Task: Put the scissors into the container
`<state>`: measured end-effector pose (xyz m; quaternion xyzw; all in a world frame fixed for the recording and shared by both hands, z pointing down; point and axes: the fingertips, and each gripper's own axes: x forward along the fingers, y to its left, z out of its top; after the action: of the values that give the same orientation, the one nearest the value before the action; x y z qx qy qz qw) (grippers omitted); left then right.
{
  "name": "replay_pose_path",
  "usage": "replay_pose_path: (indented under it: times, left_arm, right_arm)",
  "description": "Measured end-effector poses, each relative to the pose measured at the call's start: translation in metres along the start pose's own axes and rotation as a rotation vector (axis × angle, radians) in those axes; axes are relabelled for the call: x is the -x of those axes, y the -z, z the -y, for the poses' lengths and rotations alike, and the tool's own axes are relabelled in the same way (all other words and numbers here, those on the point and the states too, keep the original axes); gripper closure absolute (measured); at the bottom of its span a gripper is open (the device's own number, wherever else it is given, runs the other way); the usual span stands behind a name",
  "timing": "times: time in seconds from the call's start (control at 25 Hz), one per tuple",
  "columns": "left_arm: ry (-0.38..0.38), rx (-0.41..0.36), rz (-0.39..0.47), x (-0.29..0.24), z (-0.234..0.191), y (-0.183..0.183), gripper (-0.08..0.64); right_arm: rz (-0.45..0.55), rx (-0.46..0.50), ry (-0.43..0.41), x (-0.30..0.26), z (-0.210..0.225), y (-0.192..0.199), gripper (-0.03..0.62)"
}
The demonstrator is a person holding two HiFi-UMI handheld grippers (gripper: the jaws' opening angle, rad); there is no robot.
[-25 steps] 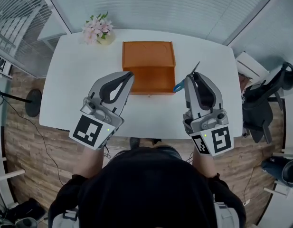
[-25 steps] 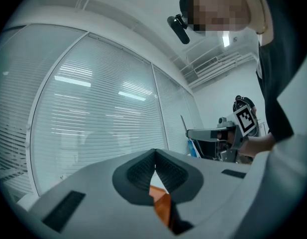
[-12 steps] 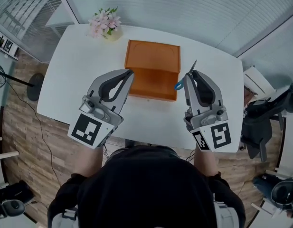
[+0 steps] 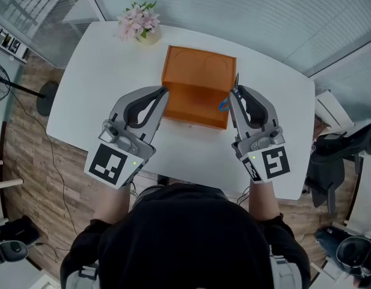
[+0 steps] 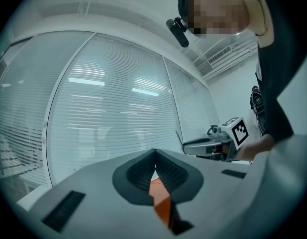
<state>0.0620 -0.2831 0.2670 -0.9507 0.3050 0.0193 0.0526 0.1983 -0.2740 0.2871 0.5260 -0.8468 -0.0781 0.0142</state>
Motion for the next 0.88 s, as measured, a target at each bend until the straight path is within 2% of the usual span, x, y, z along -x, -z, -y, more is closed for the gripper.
replay_pose_path:
  times: [0.88]
  left_arm:
    - [-0.063, 0.011, -0.021, 0.013, -0.01, 0.011, 0.548]
  right_arm:
    - [-0.161, 0.053, -0.147, -0.026, -0.014, 0.076, 0.526]
